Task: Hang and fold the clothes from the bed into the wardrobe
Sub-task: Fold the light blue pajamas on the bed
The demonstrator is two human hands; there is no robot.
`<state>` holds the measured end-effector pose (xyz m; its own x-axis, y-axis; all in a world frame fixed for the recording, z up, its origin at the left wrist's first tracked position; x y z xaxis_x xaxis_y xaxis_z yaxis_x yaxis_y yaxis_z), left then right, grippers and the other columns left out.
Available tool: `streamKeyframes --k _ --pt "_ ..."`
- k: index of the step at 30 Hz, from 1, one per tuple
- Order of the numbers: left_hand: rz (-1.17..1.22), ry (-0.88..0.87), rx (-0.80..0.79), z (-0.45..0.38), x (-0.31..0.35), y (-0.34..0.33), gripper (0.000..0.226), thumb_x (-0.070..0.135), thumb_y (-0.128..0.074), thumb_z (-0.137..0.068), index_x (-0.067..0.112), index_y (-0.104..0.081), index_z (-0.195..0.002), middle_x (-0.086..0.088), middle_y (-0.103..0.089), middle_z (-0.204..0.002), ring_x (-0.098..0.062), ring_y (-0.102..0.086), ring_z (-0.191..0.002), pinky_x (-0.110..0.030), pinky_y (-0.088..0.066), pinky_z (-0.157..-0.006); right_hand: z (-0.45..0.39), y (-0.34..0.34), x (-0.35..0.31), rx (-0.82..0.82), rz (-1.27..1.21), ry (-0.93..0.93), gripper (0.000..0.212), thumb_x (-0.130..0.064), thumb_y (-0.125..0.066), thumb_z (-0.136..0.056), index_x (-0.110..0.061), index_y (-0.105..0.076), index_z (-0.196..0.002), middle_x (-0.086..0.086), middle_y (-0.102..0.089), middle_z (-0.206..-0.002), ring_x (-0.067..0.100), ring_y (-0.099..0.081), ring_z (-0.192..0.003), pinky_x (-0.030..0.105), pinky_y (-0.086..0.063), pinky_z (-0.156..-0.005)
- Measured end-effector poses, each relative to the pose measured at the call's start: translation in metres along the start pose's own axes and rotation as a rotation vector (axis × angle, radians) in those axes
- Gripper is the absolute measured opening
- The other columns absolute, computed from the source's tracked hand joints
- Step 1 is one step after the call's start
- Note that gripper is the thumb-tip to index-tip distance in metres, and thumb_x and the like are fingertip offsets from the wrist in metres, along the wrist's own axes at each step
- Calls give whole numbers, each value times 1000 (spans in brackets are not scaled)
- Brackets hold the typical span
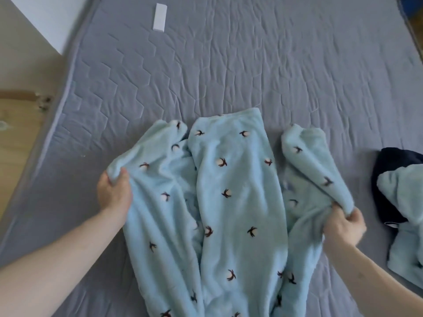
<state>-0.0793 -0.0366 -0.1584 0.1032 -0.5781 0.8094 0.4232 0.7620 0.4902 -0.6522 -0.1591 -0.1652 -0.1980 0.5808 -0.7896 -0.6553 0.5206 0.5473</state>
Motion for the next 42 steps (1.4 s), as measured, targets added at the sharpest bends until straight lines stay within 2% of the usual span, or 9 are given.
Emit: streamKeyframes --k 3,6,10,14,20,24,29,36,42 --pt "72 41 217 -9 4 40 37 30 -57 -99 12 -61 -131 -12 -66 -129 -28 -62 -116 -29 -44 -92 5 42 -8 225 -79 16 12 -25 -46 -86 -34 -53 -82 -10 -59 -84 13 -55 -86 27 -45 -82" --pt "-96 133 294 -20 -11 67 38 24 -57 -98 5 -55 -131 -21 -61 -134 -38 -59 -119 -39 -44 -98 1 51 24 113 98 -104 17 -20 -50 -88 -31 -59 -97 4 -67 -104 25 -64 -92 42 -54 -88" --pt "-801 244 -108 -33 -54 67 41 7 -61 -91 -5 -55 -129 -30 -60 -131 -45 -60 -118 -46 -51 -96 18 38 85 -215 352 -509 23 -28 -59 -96 -8 -63 -106 15 -71 -91 29 -69 -74 36 -54 -61" --pt "-1331 336 -565 -23 -67 72 37 14 -66 -74 4 -59 -109 -12 -67 -95 -27 -68 -85 -27 -50 -60 28 28 98 -288 483 -561 31 -18 -69 -88 1 -60 -110 17 -69 -95 32 -65 -76 34 -53 -60" --pt "-778 292 -462 -62 -35 54 110 54 -90 -59 10 -42 -147 -12 -62 -132 -30 -62 -110 -39 -50 -81 7 5 34 -296 419 -214 89 -33 -88 -71 -21 -37 -143 8 -60 -128 35 -61 -113 50 -52 -96" --pt "-850 191 -604 -58 -21 23 53 61 -82 -73 19 -70 -104 -1 -75 -101 -18 -69 -87 -32 -52 -70 19 -40 -3 -581 298 -404 61 -52 -86 -74 -20 -55 -116 3 -68 -101 24 -69 -90 36 -55 -76" --pt "-656 -37 -269 -77 13 36 31 44 -67 -93 13 -69 -94 -8 -70 -97 -27 -60 -84 -35 -44 -73 -6 -40 -73 -223 112 69 22 -38 -69 -89 -21 -66 -103 5 -71 -108 18 -65 -92 36 -51 -87" --pt "-502 27 -126 -85 0 81 29 40 -64 -96 12 -64 -91 -11 -69 -97 -35 -67 -90 -41 -54 -83 -4 -23 -16 -278 462 -165 94 -42 -76 -86 -17 -21 -158 19 -48 -148 42 -55 -126 44 -46 -92" --pt "-478 234 -424 -46 -41 58 29 35 -71 -95 8 -68 -100 -19 -71 -93 -32 -69 -77 -42 -61 -72 40 -19 52 -656 588 -312 68 -27 -86 -80 -16 -55 -139 3 -63 -117 28 -64 -102 43 -57 -84"
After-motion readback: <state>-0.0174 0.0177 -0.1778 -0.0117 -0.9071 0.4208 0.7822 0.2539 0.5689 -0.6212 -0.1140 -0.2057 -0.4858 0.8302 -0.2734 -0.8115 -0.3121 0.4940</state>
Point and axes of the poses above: each hand's wrist, its own z-axis away from the middle knuckle, its own y-axis out of the back of the hand, x = y × z, the point moved 8 cm from there along -z, towards the middle knuckle
